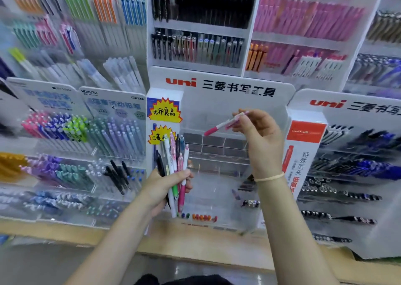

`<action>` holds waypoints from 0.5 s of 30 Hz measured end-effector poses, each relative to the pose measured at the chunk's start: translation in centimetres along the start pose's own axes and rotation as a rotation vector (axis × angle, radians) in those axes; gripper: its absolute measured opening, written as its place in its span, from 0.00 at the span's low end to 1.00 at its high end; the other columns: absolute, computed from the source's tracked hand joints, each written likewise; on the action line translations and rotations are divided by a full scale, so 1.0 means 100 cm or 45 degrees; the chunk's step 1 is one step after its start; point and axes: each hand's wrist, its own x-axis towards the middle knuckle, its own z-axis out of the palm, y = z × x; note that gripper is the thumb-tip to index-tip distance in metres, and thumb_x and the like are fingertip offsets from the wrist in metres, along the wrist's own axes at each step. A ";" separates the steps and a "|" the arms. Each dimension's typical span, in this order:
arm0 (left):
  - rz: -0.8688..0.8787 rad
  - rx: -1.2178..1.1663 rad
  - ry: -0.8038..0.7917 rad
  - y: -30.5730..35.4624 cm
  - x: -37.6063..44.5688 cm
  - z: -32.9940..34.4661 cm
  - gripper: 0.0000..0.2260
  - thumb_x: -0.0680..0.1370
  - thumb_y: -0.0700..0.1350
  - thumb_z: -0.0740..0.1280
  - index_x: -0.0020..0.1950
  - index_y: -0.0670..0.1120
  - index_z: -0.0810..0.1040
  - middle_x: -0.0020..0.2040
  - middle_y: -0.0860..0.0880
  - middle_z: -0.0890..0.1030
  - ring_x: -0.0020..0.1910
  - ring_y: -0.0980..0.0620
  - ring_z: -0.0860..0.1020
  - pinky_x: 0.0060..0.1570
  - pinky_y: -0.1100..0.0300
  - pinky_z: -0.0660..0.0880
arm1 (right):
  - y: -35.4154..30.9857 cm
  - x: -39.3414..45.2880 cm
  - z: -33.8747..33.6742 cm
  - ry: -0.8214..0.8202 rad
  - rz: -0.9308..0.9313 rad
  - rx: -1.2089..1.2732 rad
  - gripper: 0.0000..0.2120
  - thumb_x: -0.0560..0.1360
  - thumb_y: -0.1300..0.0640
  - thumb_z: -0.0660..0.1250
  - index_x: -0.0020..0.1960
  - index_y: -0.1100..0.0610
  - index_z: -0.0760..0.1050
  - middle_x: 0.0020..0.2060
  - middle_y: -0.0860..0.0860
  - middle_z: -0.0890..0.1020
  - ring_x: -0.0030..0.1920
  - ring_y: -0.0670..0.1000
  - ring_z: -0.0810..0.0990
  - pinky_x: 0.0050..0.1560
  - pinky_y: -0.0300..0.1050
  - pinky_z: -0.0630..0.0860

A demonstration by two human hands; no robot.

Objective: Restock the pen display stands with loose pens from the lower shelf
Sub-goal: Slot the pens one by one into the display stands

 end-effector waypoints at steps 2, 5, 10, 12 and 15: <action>-0.017 0.000 0.001 0.000 0.002 0.003 0.16 0.68 0.40 0.73 0.55 0.38 0.79 0.40 0.42 0.84 0.33 0.49 0.82 0.38 0.55 0.82 | 0.000 0.003 -0.003 -0.010 -0.041 -0.014 0.06 0.77 0.67 0.68 0.51 0.58 0.80 0.46 0.56 0.85 0.44 0.53 0.84 0.47 0.43 0.80; -0.043 0.058 -0.058 0.005 0.010 0.006 0.16 0.67 0.42 0.74 0.53 0.38 0.80 0.40 0.42 0.84 0.35 0.48 0.82 0.39 0.55 0.82 | 0.012 0.002 0.003 -0.077 -0.020 -0.195 0.08 0.76 0.69 0.68 0.48 0.57 0.81 0.38 0.46 0.85 0.40 0.46 0.84 0.47 0.40 0.80; -0.015 0.026 -0.116 0.013 0.019 0.008 0.20 0.67 0.42 0.74 0.58 0.38 0.79 0.41 0.43 0.85 0.33 0.49 0.82 0.37 0.57 0.81 | 0.048 -0.004 0.017 -0.144 0.071 -0.430 0.08 0.74 0.65 0.72 0.46 0.53 0.82 0.39 0.45 0.85 0.42 0.44 0.83 0.50 0.42 0.80; -0.015 0.026 -0.131 0.014 0.020 0.005 0.20 0.68 0.41 0.74 0.59 0.39 0.79 0.41 0.43 0.85 0.33 0.49 0.82 0.37 0.57 0.81 | 0.056 -0.004 0.019 -0.164 0.050 -0.550 0.06 0.74 0.64 0.73 0.48 0.55 0.83 0.40 0.45 0.85 0.42 0.40 0.82 0.49 0.36 0.78; -0.016 0.042 -0.177 0.015 0.017 0.003 0.18 0.69 0.41 0.73 0.58 0.38 0.79 0.41 0.43 0.85 0.33 0.49 0.82 0.37 0.56 0.81 | 0.062 -0.005 0.021 -0.211 0.032 -0.721 0.05 0.73 0.62 0.74 0.48 0.57 0.84 0.41 0.46 0.85 0.42 0.38 0.81 0.48 0.30 0.75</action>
